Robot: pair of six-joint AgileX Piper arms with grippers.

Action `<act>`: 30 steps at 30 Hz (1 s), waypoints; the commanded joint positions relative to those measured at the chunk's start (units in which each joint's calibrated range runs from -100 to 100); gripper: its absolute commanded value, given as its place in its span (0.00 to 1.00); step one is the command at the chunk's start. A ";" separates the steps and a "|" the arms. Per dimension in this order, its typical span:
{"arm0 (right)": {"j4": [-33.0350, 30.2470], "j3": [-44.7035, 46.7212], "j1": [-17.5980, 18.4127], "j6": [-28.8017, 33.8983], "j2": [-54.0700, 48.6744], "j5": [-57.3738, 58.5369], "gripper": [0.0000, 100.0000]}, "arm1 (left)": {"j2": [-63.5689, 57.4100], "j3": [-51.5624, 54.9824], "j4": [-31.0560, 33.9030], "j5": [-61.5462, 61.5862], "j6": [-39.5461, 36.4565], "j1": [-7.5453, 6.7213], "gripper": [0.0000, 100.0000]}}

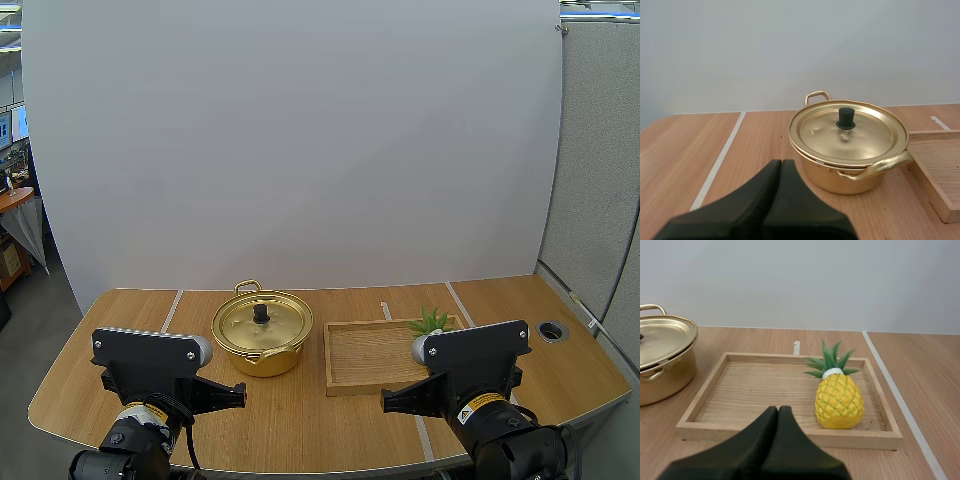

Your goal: Open the pot, put the pineapple inside, and close it

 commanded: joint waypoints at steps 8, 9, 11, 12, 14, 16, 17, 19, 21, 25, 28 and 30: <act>0.16 0.00 -0.14 -0.06 -0.28 -0.35 0.00 | -0.27 0.00 0.46 -1.09 -0.22 0.00 0.00; 0.16 0.00 -0.14 -0.06 -0.28 -0.35 0.00 | -0.27 0.00 0.46 -1.09 -0.22 0.00 0.00; 0.16 0.00 -0.14 -0.06 -0.28 -0.35 0.00 | -0.27 0.00 0.46 -1.09 -0.22 0.00 0.00; 0.16 0.00 -0.14 -0.06 -0.28 -0.35 0.00 | -0.27 0.00 0.46 -1.09 -0.22 0.00 0.00; 0.16 0.00 -0.14 -0.06 -0.28 -0.35 0.00 | -0.27 0.00 0.46 -1.09 -0.22 0.00 0.00; 0.16 0.00 -0.14 -0.06 -0.28 -0.35 0.00 | -0.27 0.00 0.46 -1.09 -0.10 0.00 0.00; 0.16 0.00 -0.14 -0.06 -0.28 -0.35 0.00 | -0.27 0.00 0.46 -1.09 0.35 0.00 0.00; 0.16 0.00 -0.14 -0.06 -0.28 -0.50 0.00 | -0.27 0.00 0.46 -1.09 1.09 0.00 0.00; -0.13 0.00 -0.14 -0.15 -0.28 -0.50 0.00 | -0.27 0.00 0.46 -1.09 1.85 0.00 0.00; -1.54 -1.81 -0.14 -0.15 -0.28 -0.50 0.00 | -0.27 -3.41 0.46 -0.56 2.66 0.00 0.00; -1.55 -6.55 -0.14 -0.15 -0.28 -0.50 0.00 | -0.27 -7.47 0.46 -0.56 3.36 0.00 0.00; -1.55 -10.65 -0.14 -0.15 -0.28 -0.17 0.00 | -0.27 -10.88 0.46 -0.56 3.91 0.00 0.00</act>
